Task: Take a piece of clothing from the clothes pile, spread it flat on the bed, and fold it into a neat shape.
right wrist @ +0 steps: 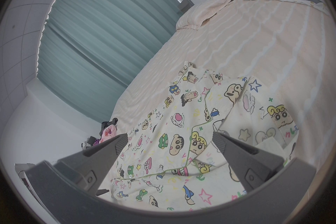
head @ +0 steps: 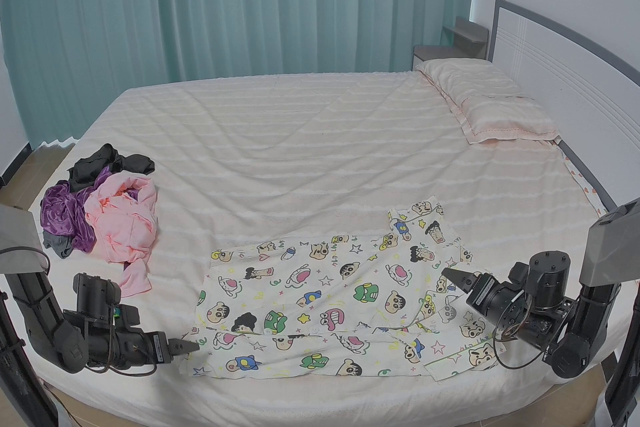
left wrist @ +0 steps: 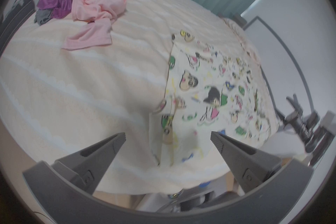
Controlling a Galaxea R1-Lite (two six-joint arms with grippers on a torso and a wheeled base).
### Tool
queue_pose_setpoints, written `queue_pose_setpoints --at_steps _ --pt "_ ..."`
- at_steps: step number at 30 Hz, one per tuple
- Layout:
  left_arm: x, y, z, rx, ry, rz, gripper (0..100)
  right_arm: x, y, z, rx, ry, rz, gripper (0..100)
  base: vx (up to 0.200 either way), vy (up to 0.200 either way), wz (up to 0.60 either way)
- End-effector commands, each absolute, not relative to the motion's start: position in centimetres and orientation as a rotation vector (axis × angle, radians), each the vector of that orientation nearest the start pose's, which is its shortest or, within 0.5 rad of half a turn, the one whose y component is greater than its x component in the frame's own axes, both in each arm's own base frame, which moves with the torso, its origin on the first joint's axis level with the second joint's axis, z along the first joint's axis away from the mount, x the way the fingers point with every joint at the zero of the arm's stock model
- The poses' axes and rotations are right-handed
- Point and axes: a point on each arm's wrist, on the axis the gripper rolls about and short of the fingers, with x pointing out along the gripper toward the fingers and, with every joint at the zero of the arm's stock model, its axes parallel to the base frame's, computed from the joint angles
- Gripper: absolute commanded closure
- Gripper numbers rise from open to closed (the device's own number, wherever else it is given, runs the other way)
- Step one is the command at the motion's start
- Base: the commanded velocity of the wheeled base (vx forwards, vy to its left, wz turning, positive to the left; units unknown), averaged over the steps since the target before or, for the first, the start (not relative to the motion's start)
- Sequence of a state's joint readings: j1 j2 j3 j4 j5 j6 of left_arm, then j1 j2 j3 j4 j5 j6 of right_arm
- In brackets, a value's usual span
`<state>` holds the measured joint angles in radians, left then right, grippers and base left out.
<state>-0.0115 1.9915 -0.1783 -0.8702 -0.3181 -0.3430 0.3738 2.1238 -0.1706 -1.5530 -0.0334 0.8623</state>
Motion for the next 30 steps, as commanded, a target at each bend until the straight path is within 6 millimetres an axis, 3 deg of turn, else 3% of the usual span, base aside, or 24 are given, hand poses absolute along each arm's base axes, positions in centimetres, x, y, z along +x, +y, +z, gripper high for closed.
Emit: queue_pose_setpoints --at_steps 1,8,16,20,25,30 --pt "25.1 -2.7 3.2 -0.586 0.84 -0.154 0 24.5 8.6 2.0 0.766 0.509 0.115 0 0.0 0.0 0.0" --pt "27.4 -3.9 4.5 -0.742 0.849 -0.142 0 24.4 8.6 2.2 0.767 0.504 0.119 0 0.029 0.0 0.0" --pt "27.5 -4.0 4.5 -0.788 0.868 -0.162 0 24.3 8.8 2.2 0.765 0.51 0.125 0 0.2 0.0 0.0" --pt "27.8 -3.9 4.1 -0.791 0.873 -0.151 0 24.3 8.8 2.1 0.764 0.511 0.125 0 0.0 0.0 0.0" --pt "29.6 -3.9 3.5 -0.788 0.862 -0.137 0 24.2 8.8 2.2 0.764 0.513 0.125 0 0.0 0.0 0.0" --pt "33.1 -4.3 2.3 -0.754 0.818 -0.093 0 24.2 8.8 2.1 0.762 0.513 0.125 0 0.0 0.0 0.0"
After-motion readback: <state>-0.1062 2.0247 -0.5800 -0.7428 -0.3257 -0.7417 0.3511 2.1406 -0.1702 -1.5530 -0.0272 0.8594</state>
